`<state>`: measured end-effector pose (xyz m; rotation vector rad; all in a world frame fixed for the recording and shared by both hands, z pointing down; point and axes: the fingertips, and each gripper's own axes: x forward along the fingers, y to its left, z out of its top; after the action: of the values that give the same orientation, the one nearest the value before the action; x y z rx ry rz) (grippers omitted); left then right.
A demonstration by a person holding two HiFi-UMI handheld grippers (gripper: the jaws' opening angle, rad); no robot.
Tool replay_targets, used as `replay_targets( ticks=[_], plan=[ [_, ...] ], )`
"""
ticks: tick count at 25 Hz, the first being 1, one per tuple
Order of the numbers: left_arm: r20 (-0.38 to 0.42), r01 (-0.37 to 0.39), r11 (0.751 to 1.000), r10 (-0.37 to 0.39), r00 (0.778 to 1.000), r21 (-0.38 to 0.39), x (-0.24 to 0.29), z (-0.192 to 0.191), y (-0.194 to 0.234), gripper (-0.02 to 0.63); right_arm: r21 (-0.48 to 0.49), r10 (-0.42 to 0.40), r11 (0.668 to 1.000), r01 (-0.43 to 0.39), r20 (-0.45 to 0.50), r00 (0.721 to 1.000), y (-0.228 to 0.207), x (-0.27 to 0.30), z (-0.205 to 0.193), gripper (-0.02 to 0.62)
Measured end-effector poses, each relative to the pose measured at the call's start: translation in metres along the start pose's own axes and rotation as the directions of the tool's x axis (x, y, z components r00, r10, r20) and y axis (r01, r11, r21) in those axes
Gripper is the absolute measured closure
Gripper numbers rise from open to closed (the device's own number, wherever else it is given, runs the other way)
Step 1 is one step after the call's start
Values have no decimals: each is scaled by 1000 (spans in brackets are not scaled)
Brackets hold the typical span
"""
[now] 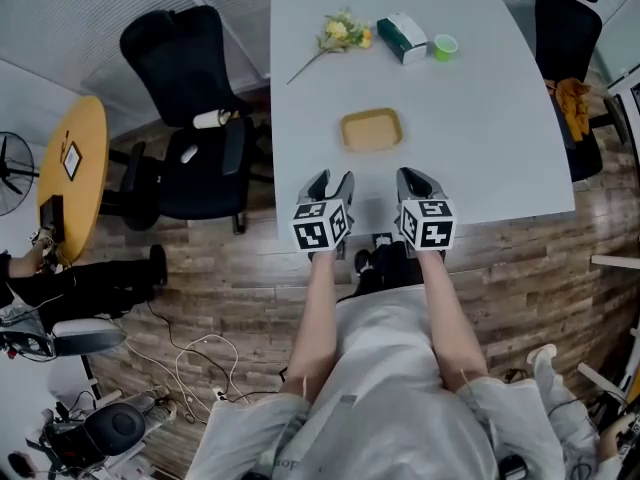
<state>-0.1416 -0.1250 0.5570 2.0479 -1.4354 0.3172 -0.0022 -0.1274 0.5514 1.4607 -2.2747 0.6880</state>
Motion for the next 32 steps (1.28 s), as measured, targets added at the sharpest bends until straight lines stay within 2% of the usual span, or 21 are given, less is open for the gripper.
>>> replay_targets(
  ticks=[6, 32],
  plan=[
    [13, 38, 999, -38, 999, 26, -3, 0, -14, 400, 6, -14, 1000, 14, 27, 1000, -7, -13, 1, 577],
    [2, 58, 997, -58, 998, 48, -12, -9, -26, 402, -3, -18, 1000, 18, 37, 999, -10, -28, -6, 577]
  ],
)
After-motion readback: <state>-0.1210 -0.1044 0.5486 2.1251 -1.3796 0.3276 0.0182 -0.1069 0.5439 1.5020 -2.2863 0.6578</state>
